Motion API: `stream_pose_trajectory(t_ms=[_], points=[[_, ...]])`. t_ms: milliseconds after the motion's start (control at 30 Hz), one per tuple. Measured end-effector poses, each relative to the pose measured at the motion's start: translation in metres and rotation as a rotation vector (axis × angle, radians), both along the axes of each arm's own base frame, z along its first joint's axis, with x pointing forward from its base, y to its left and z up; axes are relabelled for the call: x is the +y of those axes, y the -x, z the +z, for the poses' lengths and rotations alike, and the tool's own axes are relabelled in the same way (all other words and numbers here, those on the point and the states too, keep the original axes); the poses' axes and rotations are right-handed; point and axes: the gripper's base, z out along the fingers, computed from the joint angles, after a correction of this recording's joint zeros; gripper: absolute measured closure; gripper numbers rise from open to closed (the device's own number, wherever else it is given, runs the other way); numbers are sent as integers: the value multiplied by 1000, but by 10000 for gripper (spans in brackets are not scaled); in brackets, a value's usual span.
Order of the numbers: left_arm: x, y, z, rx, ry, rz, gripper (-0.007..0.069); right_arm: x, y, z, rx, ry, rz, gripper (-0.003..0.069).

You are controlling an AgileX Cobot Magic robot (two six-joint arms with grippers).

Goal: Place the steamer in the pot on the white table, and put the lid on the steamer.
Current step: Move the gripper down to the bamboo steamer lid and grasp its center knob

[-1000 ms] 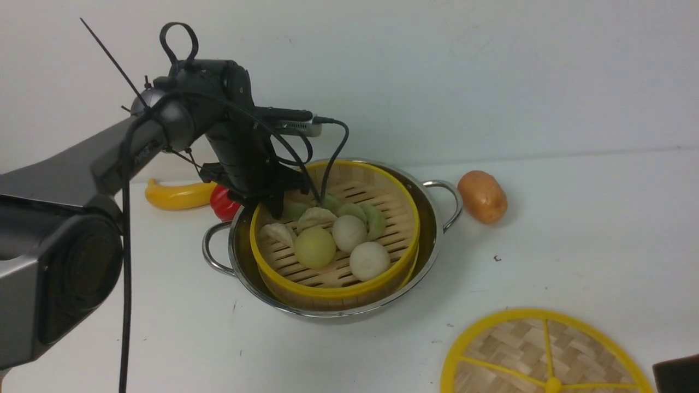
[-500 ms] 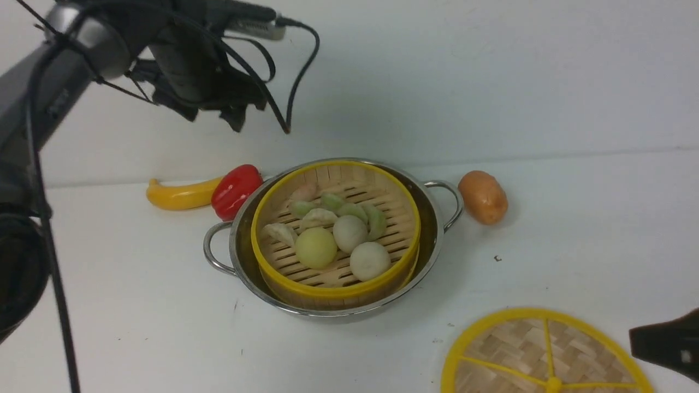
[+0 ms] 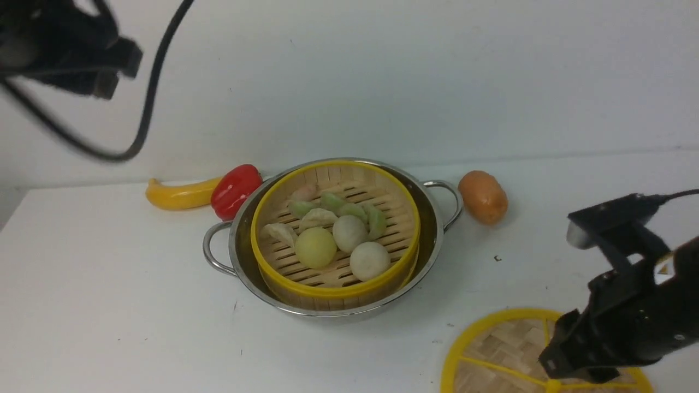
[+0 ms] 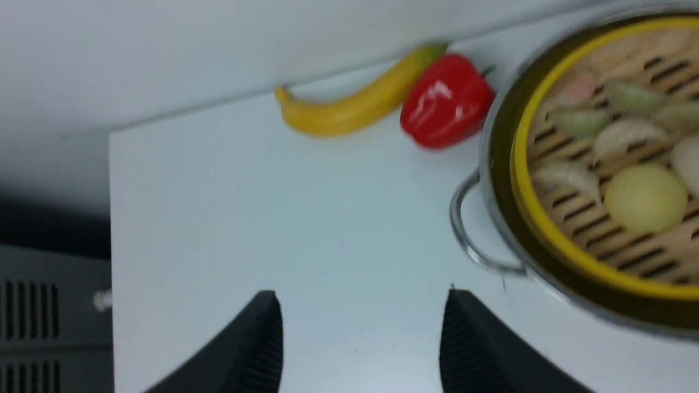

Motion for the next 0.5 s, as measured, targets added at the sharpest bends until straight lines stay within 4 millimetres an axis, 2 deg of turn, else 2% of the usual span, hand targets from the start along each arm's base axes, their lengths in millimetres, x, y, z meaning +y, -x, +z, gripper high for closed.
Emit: stream_pose_trajectory(t_ms=[33,67,100,133,167,200,233,300,400,500], points=[[1,4,4,-18,4,2,267,0,0,-1,2,9,-1,350],[8,39,-9,-42,16,2,284,2,-3,-6,1,72,-9,350],[12,58,-17,-74,24,-5,292,2,-5,-12,7,113,-21,350],[12,57,-23,-55,20,-5,292,2,-6,-12,7,120,-16,350],[15,76,-30,-96,30,-13,298,1,-7,-15,10,140,-26,350],[20,105,-38,-181,56,-31,305,0,-9,-19,12,167,-29,350],[22,122,-46,-217,73,-41,309,0,-10,-21,13,175,-31,350],[24,140,-56,-248,96,-49,314,0,-12,-23,13,178,-31,350],[29,183,-83,-286,167,-59,314,3,-15,-28,19,170,-37,350],[30,200,-96,-297,212,-66,314,5,-16,-30,25,149,-43,350]])
